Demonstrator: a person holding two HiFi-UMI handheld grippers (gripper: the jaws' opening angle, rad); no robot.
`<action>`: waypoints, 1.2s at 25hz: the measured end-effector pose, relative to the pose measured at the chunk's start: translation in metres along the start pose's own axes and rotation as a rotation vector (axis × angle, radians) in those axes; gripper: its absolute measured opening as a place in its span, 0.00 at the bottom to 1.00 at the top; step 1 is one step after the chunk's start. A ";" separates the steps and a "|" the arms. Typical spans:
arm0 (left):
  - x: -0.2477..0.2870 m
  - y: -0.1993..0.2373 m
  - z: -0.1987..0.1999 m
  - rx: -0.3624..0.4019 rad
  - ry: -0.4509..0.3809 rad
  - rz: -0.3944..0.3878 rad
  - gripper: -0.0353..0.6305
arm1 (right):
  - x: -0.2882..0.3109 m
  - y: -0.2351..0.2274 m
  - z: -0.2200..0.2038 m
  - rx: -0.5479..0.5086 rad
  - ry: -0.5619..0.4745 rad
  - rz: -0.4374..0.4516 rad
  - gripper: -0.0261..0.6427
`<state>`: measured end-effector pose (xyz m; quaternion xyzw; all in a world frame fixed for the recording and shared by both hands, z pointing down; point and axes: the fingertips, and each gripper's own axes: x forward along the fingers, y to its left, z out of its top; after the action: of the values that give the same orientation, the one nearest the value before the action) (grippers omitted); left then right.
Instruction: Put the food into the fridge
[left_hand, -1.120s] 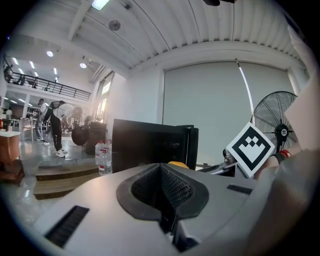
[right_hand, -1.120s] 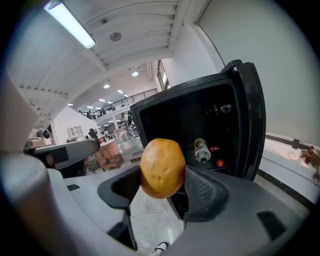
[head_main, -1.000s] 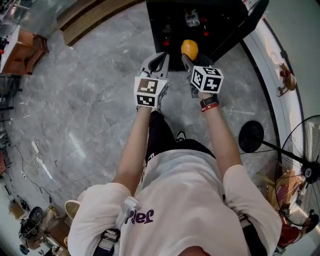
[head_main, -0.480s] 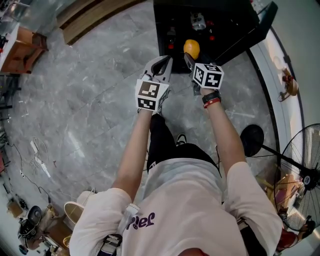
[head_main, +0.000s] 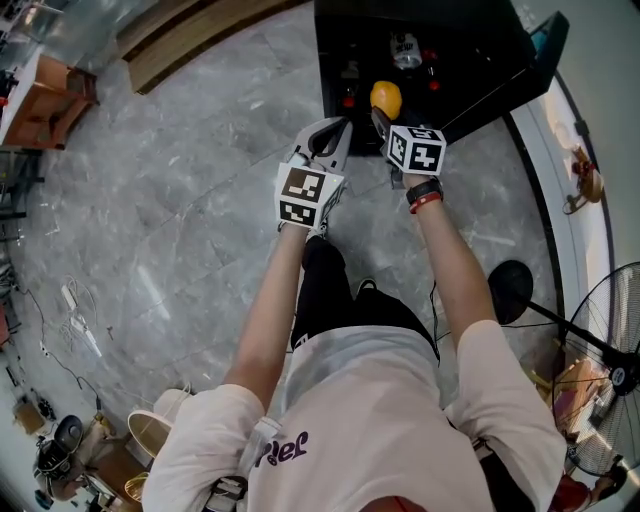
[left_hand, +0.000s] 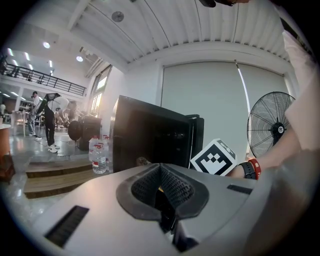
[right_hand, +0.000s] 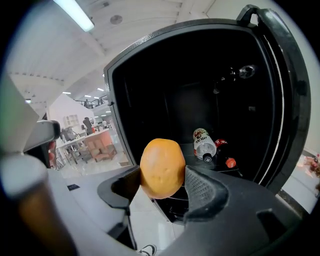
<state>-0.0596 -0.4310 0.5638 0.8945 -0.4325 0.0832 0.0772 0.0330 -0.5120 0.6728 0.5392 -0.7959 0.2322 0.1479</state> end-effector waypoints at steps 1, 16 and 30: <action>0.003 0.001 -0.003 -0.001 0.000 -0.001 0.08 | 0.006 -0.001 -0.001 -0.001 -0.001 0.001 0.47; 0.041 0.025 -0.024 -0.022 0.000 -0.023 0.08 | 0.086 -0.022 0.007 -0.002 -0.018 -0.016 0.47; 0.057 0.038 -0.040 -0.025 -0.037 -0.030 0.08 | 0.148 -0.036 0.004 -0.057 -0.001 -0.022 0.47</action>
<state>-0.0578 -0.4895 0.6172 0.9012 -0.4214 0.0598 0.0817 0.0112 -0.6419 0.7486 0.5435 -0.7964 0.2075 0.1651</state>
